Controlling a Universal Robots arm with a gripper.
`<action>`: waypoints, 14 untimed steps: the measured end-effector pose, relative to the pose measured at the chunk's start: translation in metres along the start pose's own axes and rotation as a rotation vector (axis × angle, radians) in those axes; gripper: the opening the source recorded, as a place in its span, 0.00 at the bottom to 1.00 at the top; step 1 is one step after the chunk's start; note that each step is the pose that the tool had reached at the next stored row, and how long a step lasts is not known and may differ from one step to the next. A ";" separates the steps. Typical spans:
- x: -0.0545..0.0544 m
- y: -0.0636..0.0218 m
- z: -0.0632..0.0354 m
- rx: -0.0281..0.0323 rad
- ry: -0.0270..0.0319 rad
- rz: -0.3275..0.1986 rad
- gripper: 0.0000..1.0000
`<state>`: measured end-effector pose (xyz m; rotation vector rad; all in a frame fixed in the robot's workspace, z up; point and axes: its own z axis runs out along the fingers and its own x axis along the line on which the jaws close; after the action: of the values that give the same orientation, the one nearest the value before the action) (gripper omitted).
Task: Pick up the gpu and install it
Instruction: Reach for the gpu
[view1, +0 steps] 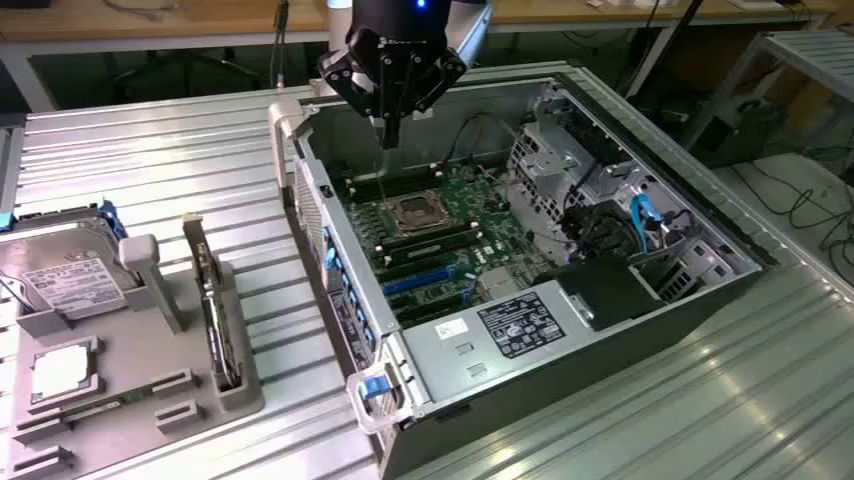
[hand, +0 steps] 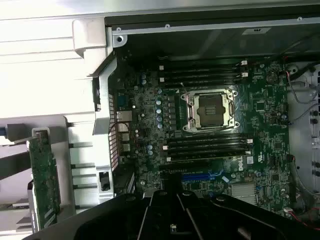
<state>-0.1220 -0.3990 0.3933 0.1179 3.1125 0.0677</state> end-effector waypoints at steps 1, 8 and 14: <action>0.000 0.0000 0.0000 0.0000 0.0000 0.000 0.11; 0.002 -0.0001 -0.0001 0.0000 0.0000 0.000 0.11; 0.004 -0.0003 -0.0001 0.0000 0.0000 0.000 0.11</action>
<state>-0.1261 -0.3989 0.3933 0.1180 3.1125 0.0676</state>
